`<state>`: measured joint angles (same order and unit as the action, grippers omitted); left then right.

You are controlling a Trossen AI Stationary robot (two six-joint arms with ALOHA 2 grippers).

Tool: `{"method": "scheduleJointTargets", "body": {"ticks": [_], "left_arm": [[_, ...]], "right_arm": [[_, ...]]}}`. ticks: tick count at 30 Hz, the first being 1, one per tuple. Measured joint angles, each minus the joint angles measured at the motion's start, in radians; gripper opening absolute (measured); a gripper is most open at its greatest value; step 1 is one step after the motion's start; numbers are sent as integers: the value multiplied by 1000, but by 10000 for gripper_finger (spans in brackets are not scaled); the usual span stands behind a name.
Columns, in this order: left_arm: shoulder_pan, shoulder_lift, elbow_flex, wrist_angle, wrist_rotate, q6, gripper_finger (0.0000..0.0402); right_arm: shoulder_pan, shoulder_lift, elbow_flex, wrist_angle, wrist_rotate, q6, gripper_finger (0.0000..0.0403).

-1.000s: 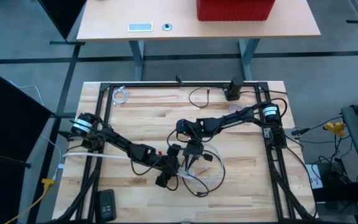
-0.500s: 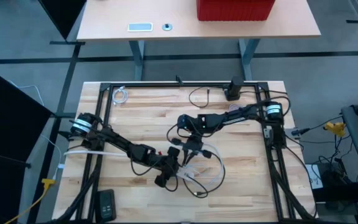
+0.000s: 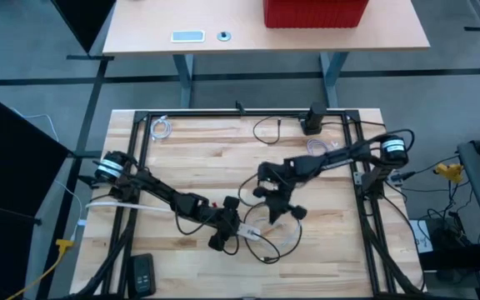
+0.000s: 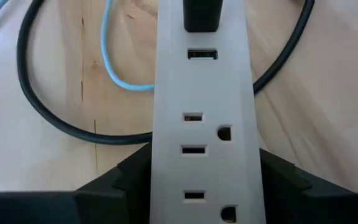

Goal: Insert USB
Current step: Insert the blue charger cable into the white outlet extension

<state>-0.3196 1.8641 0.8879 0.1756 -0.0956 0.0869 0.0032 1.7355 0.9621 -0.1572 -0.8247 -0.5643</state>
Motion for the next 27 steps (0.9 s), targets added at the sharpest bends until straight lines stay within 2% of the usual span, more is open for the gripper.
{"method": "scheduleJointTargets", "body": {"ticks": [3, 8, 14, 20, 27], "left_arm": [[9, -18, 0, 0, -16, -66, 193], [8, -61, -3, -29, -48, -143, 193], [8, -66, -2, -32, -72, -184, 193], [10, -66, -2, -58, -127, -244, 192], [16, -66, 0, -88, -145, -280, 192]], "right_arm": [[44, -2, -29, 159, 163, 186, 0], [90, -39, -22, 159, 380, 304, 0], [90, -65, -21, 92, 402, 397, 0], [98, -87, -22, 14, 496, 415, 0], [112, -101, -3, -4, 466, 408, 0]]}}
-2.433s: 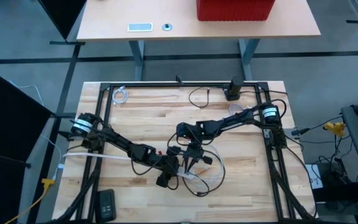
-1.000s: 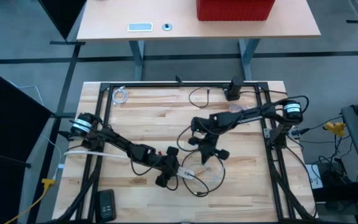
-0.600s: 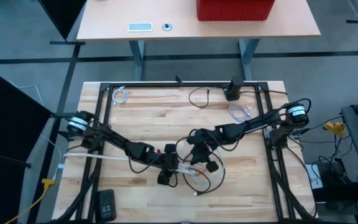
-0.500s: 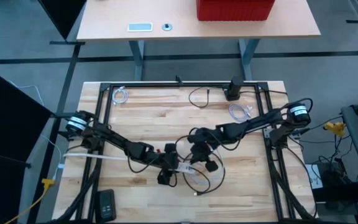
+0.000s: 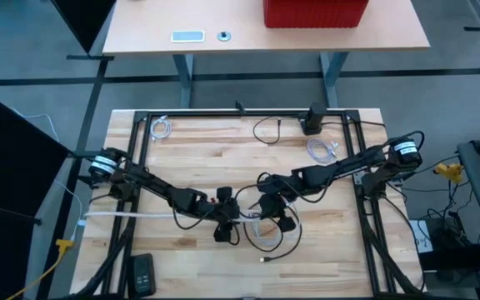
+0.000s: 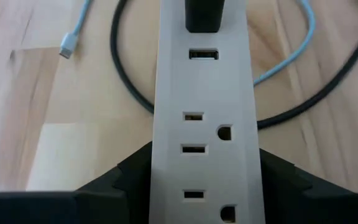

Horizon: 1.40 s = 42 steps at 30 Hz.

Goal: Insert USB
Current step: Insert the blue charger cable into the white outlet extension

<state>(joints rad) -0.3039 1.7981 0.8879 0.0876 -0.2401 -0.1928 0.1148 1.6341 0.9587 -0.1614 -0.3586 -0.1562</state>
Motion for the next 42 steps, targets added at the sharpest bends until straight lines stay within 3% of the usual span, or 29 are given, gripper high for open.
{"method": "scheduleJointTargets", "body": {"ticks": [4, 19, 42], "left_arm": [[-2, 0, 0, 0, 7, 3, 192], [-10, -8, 0, 31, -27, 80, 192], [-23, -47, -2, 5, -15, 133, 192]], "right_arm": [[-1, 0, 2, -4, -62, 6, 0], [-3, 59, -1, 82, -75, 70, 0], [-24, 31, -35, 70, -9, 71, 0]]}}
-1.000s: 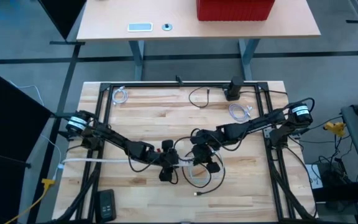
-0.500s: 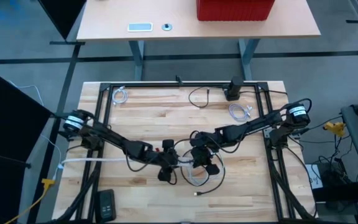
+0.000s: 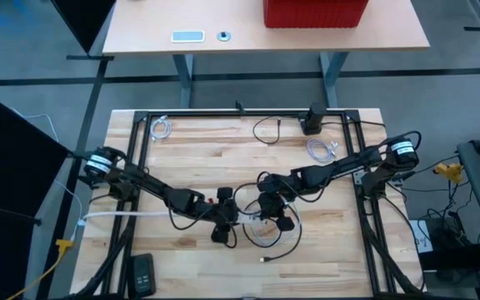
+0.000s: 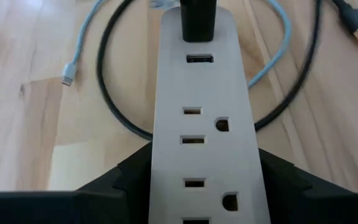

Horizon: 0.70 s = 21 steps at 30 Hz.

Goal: Insert USB
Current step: Insert the blue charger cable into the white outlet extension

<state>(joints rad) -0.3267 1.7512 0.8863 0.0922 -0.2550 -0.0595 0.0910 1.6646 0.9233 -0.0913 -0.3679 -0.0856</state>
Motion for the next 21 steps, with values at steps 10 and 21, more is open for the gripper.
{"method": "scheduleJointTargets", "body": {"ticks": [10, 21], "left_arm": [[0, 0, -1, 3, -18, 25, 192], [0, 0, -1, -12, -90, 78, 192]], "right_arm": [[0, 0, -20, 51, 2, 8, 0], [-2, 0, -47, 89, 13, 29, 0]]}}
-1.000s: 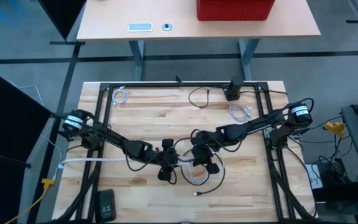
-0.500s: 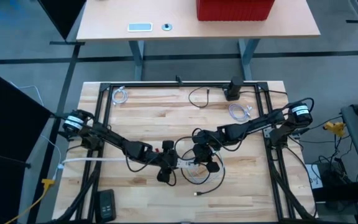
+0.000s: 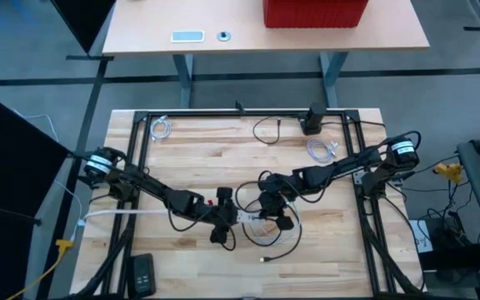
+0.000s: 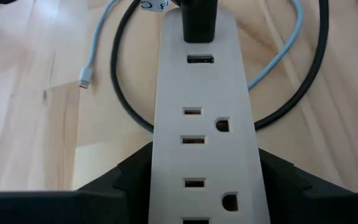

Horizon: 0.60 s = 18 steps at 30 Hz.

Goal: Insert USB
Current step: Insert the blue charger cable into the white outlet extension

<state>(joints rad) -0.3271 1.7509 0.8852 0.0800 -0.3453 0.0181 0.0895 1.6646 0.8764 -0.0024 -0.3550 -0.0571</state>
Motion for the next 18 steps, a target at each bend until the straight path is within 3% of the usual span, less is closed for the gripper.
{"method": "scheduleJointTargets", "body": {"ticks": [18], "left_arm": [[5, -1, 1, 57, -24, -85, 192]], "right_arm": [[2, -28, 20, 13, -8, -13, 1]]}}
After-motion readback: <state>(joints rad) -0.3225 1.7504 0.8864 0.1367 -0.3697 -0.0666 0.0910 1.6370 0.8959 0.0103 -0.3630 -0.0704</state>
